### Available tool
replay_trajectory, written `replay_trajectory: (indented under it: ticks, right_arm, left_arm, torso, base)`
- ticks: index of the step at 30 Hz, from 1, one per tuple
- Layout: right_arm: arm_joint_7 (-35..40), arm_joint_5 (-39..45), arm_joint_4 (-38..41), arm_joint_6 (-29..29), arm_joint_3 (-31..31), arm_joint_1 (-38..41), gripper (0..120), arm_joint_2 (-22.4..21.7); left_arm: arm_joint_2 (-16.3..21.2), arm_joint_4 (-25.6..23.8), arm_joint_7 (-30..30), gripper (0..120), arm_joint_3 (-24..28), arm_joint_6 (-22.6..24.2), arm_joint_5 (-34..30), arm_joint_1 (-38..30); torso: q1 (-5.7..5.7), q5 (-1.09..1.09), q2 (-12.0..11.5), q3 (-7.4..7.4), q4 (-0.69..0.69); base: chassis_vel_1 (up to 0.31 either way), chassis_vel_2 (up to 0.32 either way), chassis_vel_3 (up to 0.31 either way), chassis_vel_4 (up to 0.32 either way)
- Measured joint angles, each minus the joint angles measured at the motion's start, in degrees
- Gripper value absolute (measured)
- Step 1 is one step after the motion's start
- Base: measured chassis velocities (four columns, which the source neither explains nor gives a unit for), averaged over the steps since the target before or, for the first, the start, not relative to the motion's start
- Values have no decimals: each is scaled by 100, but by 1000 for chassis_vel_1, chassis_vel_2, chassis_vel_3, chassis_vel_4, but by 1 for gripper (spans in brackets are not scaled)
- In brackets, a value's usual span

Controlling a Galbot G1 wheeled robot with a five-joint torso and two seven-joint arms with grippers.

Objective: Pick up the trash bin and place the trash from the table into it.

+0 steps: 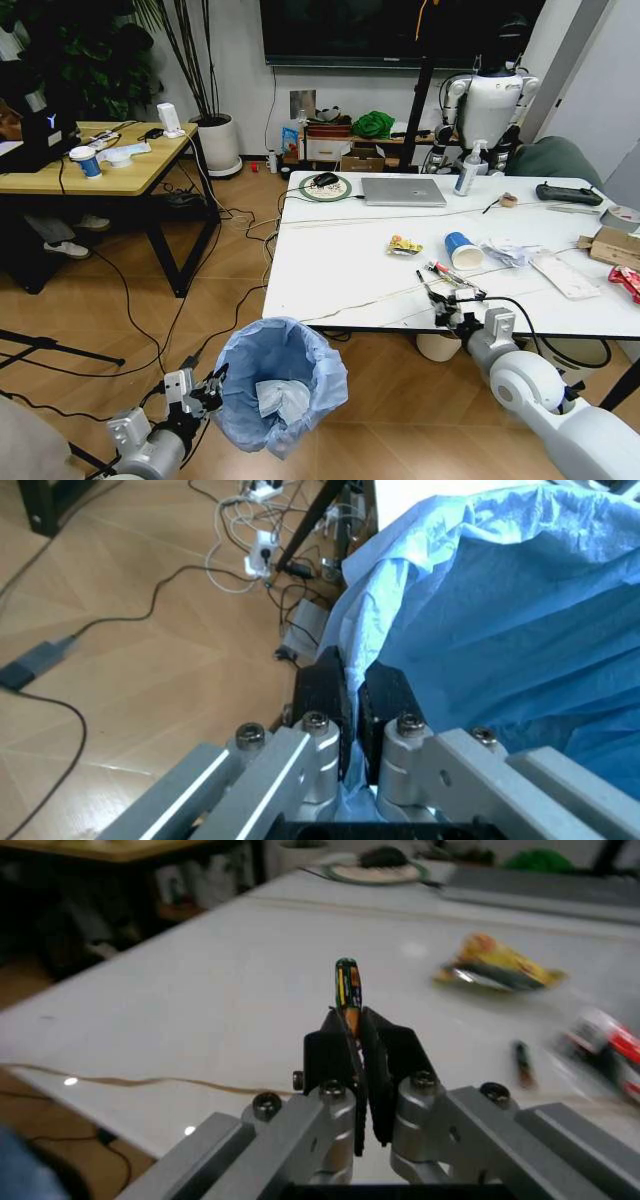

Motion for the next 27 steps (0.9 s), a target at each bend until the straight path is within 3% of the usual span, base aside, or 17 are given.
replay_trajectory:
  ticks: [3, 9, 19, 24, 27]
  right_arm:
    - [-497, -216, 242, 354, -134, 1, 0, -128]
    - [-1715, -851, 942, 1232, -974, 323, 0, -556]
    - [-2419, -1130, 1286, 1628, -1183, 441, 0, -1002]
    - [-2594, -1495, 1522, 1945, -1285, -171, 0, -1570]
    - [-2644, -1640, 1561, 2050, -1326, -296, 0, -1609]
  left_arm:
    - [3, -9, -8, 0, 27, 2, -42, -8]
    - [54, -4, 24, 0, 216, 15, -167, -57]
    - [401, 185, 123, 0, 562, 2, -427, -449]
    - [631, 430, 127, 0, 930, -24, -823, -1127]
    - [641, 510, 125, 0, 996, -24, -878, -1267]
  torso:
    - [0, -2, 0, 0, 0]
    - [0, 0, 0, 0, 1]
    - [0, -1, 0, 0, 1]
    - [0, -1, 0, 0, -2]
    - [0, 0, 0, 0, -2]
  base:
    - [0, 0, 0, 0]
    - [0, 0, 0, 0]
    - [0, 0, 0, 0]
    - [0, 0, 0, 0]
    - [0, 0, 0, 0]
